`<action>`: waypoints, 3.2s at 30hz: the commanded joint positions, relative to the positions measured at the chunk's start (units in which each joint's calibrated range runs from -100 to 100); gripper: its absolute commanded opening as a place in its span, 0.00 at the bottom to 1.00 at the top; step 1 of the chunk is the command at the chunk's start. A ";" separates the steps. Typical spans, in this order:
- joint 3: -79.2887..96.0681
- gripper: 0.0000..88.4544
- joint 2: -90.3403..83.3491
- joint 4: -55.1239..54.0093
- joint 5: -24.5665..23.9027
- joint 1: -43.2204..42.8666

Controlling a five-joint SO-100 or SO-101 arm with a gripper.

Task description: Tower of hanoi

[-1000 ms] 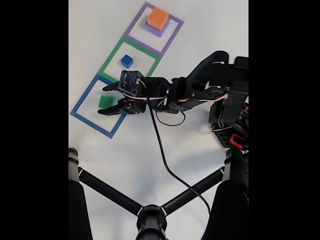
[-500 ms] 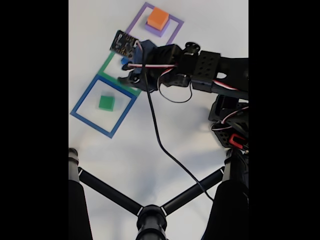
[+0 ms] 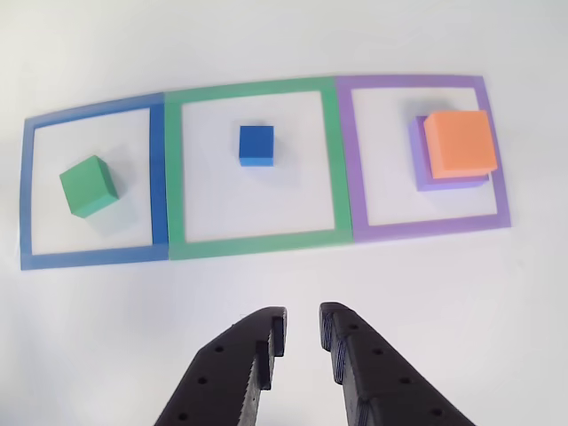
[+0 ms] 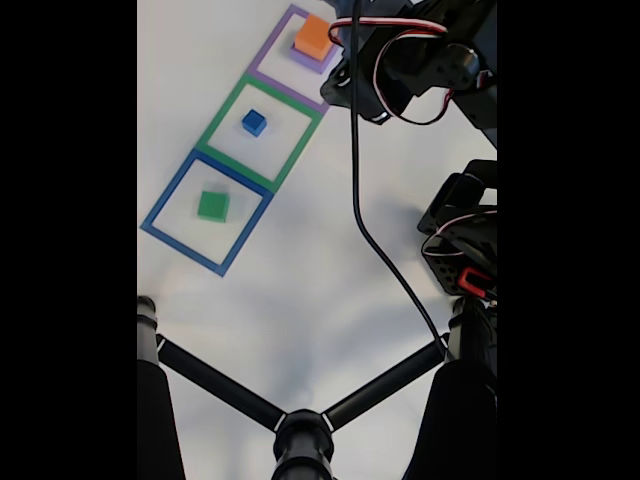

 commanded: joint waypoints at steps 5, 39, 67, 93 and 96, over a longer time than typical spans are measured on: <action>15.37 0.10 -8.14 -11.49 0.00 5.10; 58.80 0.29 37.70 -119.71 0.00 -0.77; 57.89 0.27 50.28 -128.13 0.00 -1.46; 59.07 0.04 47.15 -127.80 0.00 -3.82; 59.53 0.04 43.31 -124.40 0.00 -4.13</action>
